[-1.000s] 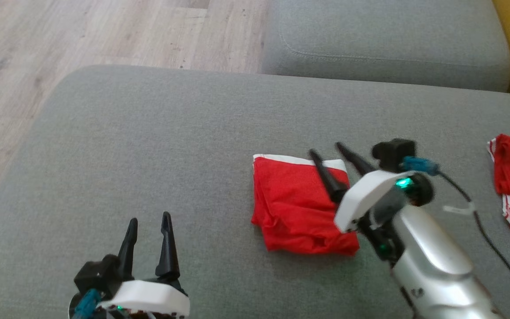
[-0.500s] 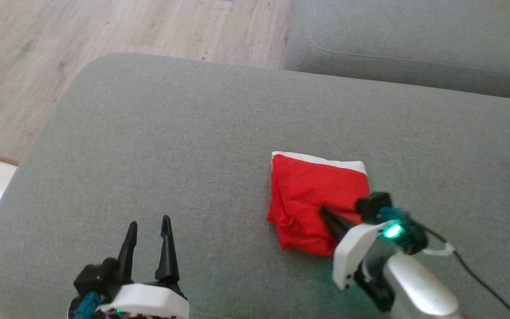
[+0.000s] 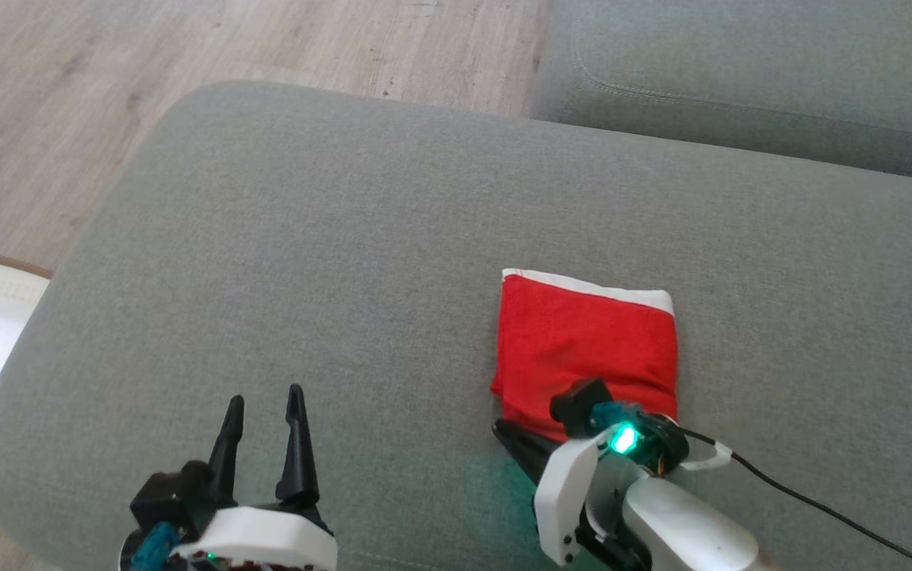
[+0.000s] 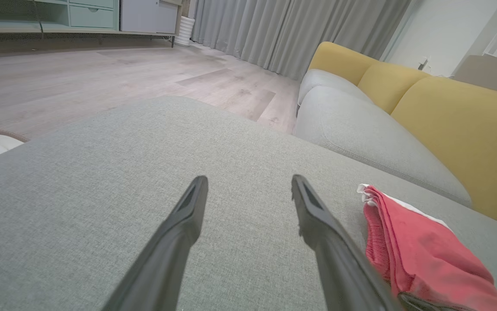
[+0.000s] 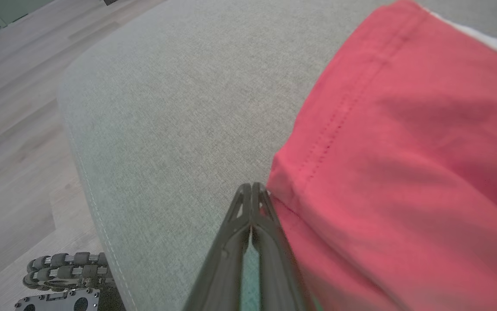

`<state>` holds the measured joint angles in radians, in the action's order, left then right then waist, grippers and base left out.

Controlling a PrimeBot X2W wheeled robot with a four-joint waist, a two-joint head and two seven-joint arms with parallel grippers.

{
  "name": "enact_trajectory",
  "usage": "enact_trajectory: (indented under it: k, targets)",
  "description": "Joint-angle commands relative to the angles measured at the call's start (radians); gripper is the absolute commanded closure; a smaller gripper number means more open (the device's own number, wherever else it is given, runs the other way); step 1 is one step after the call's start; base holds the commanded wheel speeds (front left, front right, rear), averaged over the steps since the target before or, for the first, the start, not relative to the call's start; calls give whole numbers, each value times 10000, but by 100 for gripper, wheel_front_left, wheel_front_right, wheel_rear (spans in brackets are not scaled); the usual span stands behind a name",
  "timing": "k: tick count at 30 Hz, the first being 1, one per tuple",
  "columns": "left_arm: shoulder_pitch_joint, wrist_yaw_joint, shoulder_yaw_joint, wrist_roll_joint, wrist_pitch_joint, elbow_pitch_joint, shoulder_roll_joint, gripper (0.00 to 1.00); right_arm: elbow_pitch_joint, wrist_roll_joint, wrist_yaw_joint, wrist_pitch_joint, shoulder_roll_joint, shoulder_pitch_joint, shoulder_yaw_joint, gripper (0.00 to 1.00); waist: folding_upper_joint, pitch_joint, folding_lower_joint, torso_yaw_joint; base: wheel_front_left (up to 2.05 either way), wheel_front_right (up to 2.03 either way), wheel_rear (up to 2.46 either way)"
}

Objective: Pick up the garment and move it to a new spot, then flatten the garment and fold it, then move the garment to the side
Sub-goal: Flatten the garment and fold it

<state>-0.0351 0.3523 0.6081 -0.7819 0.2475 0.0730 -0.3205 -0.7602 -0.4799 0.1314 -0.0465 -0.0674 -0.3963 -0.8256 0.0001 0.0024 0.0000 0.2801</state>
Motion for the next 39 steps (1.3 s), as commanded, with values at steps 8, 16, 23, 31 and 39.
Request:
enact_trajectory:
  k: [8,16,23,31,39]
  targets:
    - [-416,-12,-558,78,62,-262,-172,0,211,-428,-7,1475,170,-930,258,4,-1,-144,0,-425,0,0,0]
    - [-432,-112,-604,381,100,-34,-307,0,142,425,-7,2765,15,-947,2239,0,-1,-498,0,-1108,0,0,0]
    - [-269,-220,-514,406,98,253,-377,0,1020,1908,-7,3044,71,500,5122,0,-1,-826,0,-1676,0,0,0]
    - [71,-327,-342,405,94,543,-418,0,2847,2781,-7,2912,164,2394,6835,0,-1,-1097,0,-2023,0,0,0]
    - [399,-368,-242,417,106,814,-417,0,4469,2601,-7,2325,169,3858,7108,0,-1,-1248,0,-2121,0,0,0]
